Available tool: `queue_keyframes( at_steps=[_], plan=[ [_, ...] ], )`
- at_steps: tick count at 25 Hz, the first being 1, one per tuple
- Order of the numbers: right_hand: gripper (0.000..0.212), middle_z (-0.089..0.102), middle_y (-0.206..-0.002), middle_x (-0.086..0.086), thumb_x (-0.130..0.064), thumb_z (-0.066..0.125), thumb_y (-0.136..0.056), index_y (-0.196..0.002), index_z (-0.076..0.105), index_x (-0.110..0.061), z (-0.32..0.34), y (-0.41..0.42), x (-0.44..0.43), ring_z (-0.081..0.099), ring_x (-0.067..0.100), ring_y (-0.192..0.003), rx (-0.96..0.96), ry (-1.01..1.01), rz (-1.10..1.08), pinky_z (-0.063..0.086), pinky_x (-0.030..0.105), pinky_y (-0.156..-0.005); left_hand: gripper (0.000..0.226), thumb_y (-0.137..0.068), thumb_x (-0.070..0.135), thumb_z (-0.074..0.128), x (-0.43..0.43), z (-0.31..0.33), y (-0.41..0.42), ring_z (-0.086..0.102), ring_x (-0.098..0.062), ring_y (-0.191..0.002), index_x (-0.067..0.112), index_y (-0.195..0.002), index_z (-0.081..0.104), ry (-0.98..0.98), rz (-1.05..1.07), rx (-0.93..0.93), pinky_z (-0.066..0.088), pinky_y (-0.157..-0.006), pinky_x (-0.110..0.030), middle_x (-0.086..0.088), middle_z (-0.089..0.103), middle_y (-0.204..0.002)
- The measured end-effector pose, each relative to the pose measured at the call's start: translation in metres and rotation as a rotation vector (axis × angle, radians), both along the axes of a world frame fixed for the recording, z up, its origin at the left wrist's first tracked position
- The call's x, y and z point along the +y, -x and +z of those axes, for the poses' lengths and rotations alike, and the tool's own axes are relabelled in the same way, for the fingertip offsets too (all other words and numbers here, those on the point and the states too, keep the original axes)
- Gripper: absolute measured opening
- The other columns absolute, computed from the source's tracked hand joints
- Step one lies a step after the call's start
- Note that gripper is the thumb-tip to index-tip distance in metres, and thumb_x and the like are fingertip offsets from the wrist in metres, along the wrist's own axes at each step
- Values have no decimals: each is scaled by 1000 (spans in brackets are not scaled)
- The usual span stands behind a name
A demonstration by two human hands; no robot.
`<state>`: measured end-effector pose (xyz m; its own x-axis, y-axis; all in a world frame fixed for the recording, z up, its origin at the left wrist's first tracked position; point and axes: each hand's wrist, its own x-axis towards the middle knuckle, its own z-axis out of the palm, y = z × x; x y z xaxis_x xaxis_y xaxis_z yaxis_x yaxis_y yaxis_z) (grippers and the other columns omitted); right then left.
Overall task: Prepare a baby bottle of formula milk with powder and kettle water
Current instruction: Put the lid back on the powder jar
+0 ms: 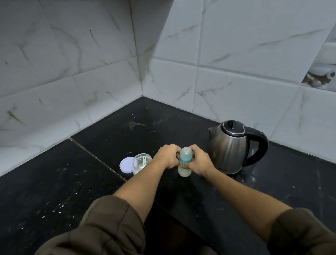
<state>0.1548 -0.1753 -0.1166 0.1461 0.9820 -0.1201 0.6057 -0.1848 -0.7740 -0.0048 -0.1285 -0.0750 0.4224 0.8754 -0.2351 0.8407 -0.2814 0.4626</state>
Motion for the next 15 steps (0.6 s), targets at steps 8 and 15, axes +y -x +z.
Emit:
queue_keyframes(
  at_steps=[8,15],
  plan=[
    [63,66,-123,0,-18,95,-74,-120,53,-25,-7,-2,6,65,23,-119,-46,72,40,56,48,-102,41,-89,-2,63,11,-2,3,67,-16,-109,22,-120,73,69,-17,18,55,-100,-37,3,74,-113],
    [86,61,-119,-2,-45,85,-78,-151,46,-21,42,-3,28,61,18,-110,-31,-29,-66,46,30,-89,45,-96,3,50,41,36,38,64,-22,-121,22,-132,69,-101,111,-4,48,-110,-39,-1,71,-127]
  ],
)
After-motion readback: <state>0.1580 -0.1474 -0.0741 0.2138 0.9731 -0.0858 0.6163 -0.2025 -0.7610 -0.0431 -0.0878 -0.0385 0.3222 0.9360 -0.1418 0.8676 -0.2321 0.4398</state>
